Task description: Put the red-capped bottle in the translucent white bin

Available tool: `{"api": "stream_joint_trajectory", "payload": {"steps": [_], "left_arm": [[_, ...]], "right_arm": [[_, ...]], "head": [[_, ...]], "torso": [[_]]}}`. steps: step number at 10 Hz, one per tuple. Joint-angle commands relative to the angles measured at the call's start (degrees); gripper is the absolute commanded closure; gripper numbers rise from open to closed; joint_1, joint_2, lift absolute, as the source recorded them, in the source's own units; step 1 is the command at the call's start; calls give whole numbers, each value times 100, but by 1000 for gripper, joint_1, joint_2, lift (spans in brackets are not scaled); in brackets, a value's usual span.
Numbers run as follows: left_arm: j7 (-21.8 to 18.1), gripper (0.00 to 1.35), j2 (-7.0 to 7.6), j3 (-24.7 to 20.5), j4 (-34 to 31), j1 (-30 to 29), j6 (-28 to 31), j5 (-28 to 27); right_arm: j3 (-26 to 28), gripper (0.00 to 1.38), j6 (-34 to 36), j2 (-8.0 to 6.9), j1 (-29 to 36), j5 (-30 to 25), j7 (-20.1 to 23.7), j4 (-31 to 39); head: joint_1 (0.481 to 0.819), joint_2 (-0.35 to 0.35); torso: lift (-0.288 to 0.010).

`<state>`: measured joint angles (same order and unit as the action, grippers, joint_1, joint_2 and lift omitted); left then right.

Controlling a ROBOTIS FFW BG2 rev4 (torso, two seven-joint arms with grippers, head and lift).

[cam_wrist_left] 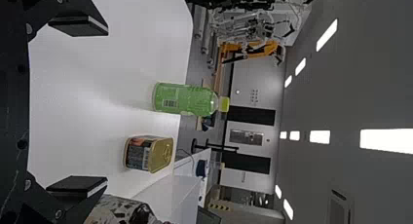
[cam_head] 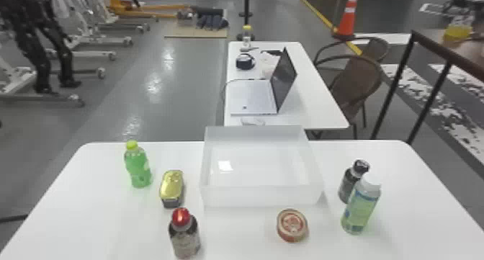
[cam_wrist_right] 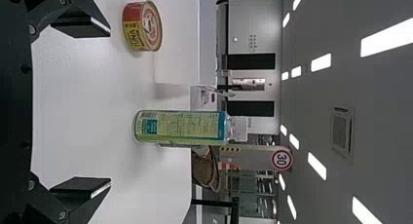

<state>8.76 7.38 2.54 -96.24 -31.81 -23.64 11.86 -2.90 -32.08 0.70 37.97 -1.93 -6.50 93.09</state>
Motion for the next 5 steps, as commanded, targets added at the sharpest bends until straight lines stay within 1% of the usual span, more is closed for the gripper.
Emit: {"api": "stream_joint_trajectory", "payload": {"steps": [1, 5], "left_arm": [[-14, 206, 0, 1, 0, 8, 0, 0], [-85, 206, 0, -8, 0, 26, 18, 0]], "right_arm": [[0, 202, 0, 0, 0, 0, 0, -2], [0, 202, 0, 0, 0, 0, 0, -11]], "head": [[549, 0], [549, 0]], "torso": [[-100], [-100]]}}
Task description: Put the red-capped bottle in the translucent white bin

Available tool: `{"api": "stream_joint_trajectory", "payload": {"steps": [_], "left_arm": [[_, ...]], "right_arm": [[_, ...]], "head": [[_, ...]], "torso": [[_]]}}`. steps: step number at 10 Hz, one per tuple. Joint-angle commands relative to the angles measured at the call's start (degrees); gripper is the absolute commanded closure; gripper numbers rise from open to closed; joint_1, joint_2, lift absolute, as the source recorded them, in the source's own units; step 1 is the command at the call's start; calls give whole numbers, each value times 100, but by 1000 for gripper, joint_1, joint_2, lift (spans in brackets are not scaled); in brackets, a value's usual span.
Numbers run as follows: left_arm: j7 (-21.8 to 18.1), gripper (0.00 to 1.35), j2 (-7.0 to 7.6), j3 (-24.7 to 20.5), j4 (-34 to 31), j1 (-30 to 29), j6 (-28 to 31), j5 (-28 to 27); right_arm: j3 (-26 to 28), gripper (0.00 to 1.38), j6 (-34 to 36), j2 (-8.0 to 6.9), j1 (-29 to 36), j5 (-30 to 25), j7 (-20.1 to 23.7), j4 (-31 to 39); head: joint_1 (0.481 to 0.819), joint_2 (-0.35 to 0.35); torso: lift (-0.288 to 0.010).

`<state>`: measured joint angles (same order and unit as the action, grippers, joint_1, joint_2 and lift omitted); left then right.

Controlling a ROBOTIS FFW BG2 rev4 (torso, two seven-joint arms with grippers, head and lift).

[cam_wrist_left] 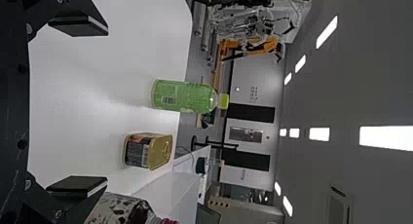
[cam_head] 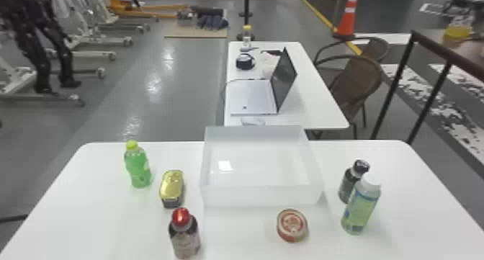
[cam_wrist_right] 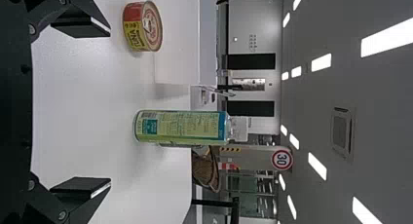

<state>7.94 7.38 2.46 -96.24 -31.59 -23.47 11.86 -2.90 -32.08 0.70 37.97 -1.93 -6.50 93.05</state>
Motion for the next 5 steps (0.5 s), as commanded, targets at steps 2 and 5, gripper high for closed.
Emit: {"api": "stream_joint_trajectory", "payload": {"steps": [2, 5], "left_arm": [[-205, 205, 0, -53, 0, 21, 45, 27], [-1427, 200, -9, -307, -35, 223, 449, 27]], "right_arm": [[0, 200, 0, 0, 0, 0, 0, 2], [0, 202, 0, 0, 0, 0, 0, 2]], "head": [[549, 0], [549, 0]], "torso": [[-100], [-100]]}}
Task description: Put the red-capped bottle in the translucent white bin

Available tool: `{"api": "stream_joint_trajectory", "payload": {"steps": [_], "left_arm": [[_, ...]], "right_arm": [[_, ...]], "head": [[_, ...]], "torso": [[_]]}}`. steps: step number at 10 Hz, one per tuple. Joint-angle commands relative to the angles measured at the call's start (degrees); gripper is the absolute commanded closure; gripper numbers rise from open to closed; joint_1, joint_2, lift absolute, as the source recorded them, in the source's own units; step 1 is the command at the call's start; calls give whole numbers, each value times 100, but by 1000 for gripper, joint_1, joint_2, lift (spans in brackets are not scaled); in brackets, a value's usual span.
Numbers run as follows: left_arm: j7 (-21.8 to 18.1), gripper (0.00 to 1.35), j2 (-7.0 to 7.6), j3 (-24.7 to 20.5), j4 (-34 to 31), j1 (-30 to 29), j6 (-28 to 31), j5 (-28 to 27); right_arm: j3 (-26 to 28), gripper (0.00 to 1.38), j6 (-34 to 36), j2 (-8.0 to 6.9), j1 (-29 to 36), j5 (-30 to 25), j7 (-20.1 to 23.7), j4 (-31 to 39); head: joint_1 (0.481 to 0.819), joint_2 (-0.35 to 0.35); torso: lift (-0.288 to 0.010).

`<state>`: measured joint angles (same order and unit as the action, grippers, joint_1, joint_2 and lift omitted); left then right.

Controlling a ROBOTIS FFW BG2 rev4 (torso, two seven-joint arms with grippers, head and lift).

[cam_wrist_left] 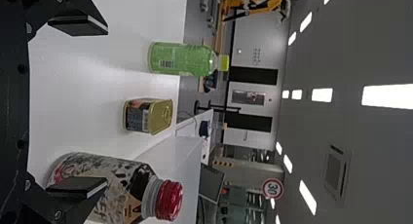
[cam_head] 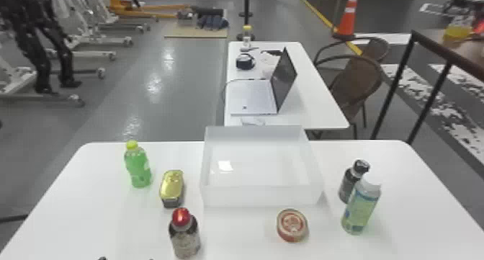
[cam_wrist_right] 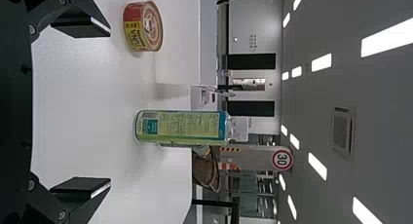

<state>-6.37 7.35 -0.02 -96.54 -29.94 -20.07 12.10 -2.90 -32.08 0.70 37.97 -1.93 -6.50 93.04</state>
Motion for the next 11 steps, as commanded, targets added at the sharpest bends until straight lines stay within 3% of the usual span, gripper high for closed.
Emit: {"api": "stream_joint_trajectory", "payload": {"steps": [1, 4, 7, 11], "left_arm": [[-637, 202, -23, -165, -5, 243, 416, 29], [-2351, 208, -269, -552, 30, 806, 1356, -226], [-2808, 214, 127, -332, 180, 1263, 1883, -41], [-3423, 214, 188, -174, 610, 1817, 2253, -76]], "right_arm": [[0, 200, 0, 0, 0, 0, 0, 4], [0, 202, 0, 0, 0, 0, 0, -5], [0, 202, 9, 0, 0, -9, 0, -14], [-18, 202, 0, -18, -35, -18, 0, -49]], "head": [[549, 0], [549, 0], [549, 0], [549, 0]], "torso": [[-100], [-100], [-100], [-100]]}}
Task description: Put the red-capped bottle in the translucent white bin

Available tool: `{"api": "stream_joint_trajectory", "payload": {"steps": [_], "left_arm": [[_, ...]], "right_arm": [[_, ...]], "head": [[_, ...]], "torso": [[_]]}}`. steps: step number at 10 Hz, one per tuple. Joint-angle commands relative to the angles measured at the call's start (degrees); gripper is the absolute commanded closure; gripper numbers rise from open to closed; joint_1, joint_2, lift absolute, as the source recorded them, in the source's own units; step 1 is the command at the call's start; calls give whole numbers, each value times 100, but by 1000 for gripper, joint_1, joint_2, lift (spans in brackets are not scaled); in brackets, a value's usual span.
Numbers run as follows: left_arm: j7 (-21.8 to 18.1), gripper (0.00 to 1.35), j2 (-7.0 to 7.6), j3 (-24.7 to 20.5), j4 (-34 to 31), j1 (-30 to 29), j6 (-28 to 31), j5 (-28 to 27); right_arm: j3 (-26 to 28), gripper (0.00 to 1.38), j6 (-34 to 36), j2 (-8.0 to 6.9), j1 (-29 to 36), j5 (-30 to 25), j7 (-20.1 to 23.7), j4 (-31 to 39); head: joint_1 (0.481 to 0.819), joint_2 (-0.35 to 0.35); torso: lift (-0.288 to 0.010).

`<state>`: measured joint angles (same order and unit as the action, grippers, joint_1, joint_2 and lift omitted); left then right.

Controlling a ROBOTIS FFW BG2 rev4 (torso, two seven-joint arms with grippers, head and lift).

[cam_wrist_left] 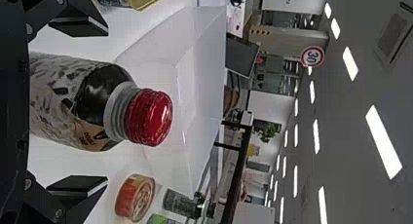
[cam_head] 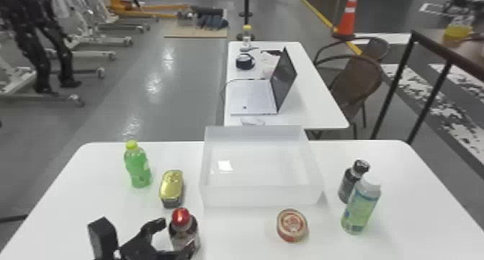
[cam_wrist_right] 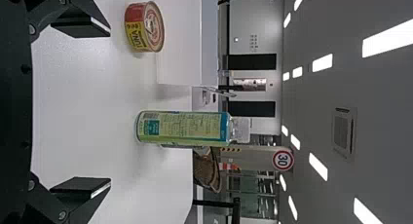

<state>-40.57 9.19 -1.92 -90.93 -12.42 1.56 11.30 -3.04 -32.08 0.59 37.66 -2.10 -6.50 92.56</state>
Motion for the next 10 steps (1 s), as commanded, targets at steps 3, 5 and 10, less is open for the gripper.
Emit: {"api": "stream_joint_trajectory", "payload": {"steps": [3, 5, 10], "left_arm": [[-426, 214, 21, 157, 594, 556, 29, -76], [-478, 245, 21, 131, 848, 715, 11, 3], [-426, 1162, -110, 43, 971, 671, -235, -23]], "right_arm": [[-12, 200, 0, -15, -39, -10, 0, -28], [-30, 200, 0, -15, -66, -10, 0, -46], [-38, 200, 0, -24, -83, -10, 9, -63]], "head": [[549, 0], [549, 0], [549, 0]], "torso": [[-100], [-100], [-100]]}}
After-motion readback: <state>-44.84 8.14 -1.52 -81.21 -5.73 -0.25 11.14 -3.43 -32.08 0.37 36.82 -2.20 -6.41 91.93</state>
